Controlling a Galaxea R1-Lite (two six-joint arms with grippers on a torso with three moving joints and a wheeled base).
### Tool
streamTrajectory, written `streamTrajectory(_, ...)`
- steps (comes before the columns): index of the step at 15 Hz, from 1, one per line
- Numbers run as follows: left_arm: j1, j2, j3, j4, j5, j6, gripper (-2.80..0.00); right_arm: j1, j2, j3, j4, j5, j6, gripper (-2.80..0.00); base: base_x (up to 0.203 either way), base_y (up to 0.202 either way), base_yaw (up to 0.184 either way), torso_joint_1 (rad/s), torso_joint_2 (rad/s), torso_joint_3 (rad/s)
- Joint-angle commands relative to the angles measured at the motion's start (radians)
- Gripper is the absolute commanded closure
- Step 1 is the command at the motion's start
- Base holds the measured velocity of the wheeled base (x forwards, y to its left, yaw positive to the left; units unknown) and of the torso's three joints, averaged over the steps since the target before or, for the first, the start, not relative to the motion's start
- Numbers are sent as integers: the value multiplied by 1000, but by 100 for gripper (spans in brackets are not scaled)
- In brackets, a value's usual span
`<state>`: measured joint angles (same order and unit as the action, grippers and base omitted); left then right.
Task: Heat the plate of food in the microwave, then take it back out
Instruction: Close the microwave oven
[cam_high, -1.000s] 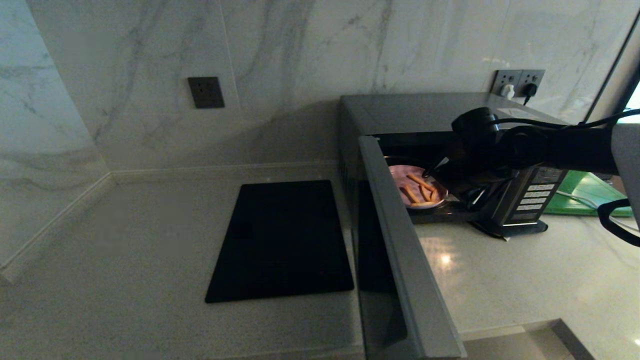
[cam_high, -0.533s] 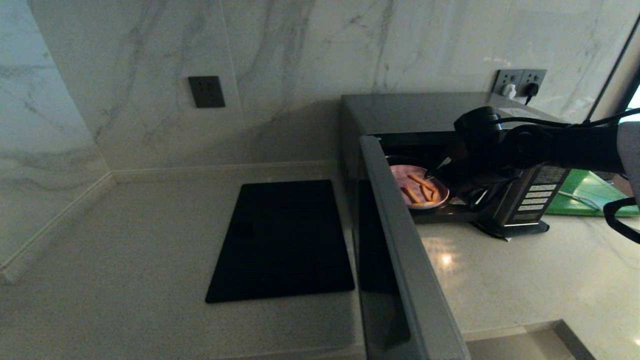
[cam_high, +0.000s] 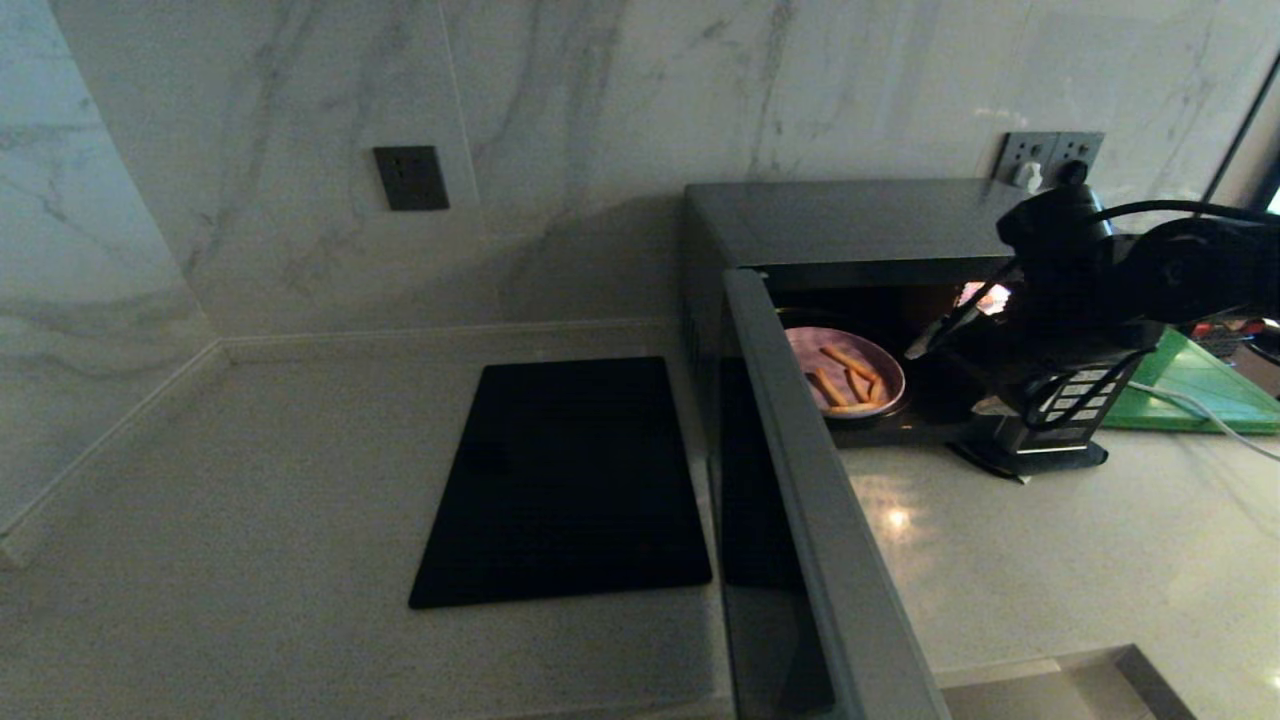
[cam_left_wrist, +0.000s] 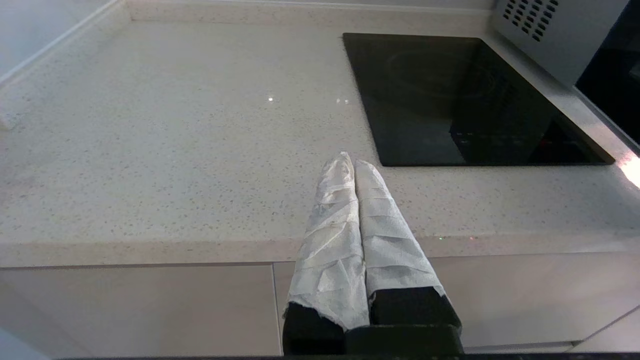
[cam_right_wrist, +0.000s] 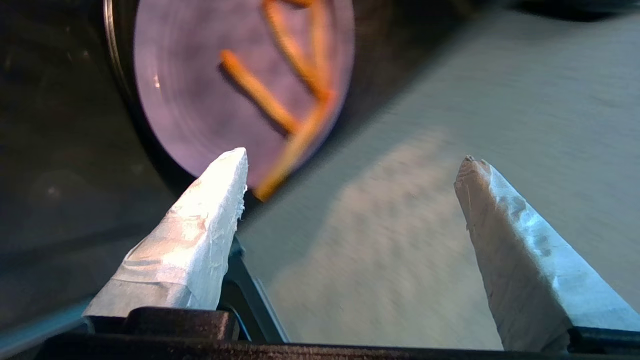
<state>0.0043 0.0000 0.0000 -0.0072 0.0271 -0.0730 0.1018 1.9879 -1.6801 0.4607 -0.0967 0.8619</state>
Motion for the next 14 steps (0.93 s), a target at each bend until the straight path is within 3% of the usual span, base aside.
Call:
streamTrajectory(1, 0, 2, 0, 0, 1, -1, 0, 1, -147, 100, 7, -4, 4, -280, 0, 0, 0, 0, 0, 0)
streamTrajectory(5, 0, 2, 0, 0, 1, -1, 0, 12, -357, 275, 95, -7, 1, -280, 0, 0, 0, 0, 0, 0)
streamTrajectory(8, 0, 2, 0, 0, 1, -1, 0, 16, -500, 297, 296, -41, -36, -280, 0, 0, 0, 0, 0, 0)
streamTrajectory(14, 0, 2, 0, 0, 1, -1, 0, 73, -585, 53, 696, -184, -70, -280, 0, 0, 0, 0, 0, 0)
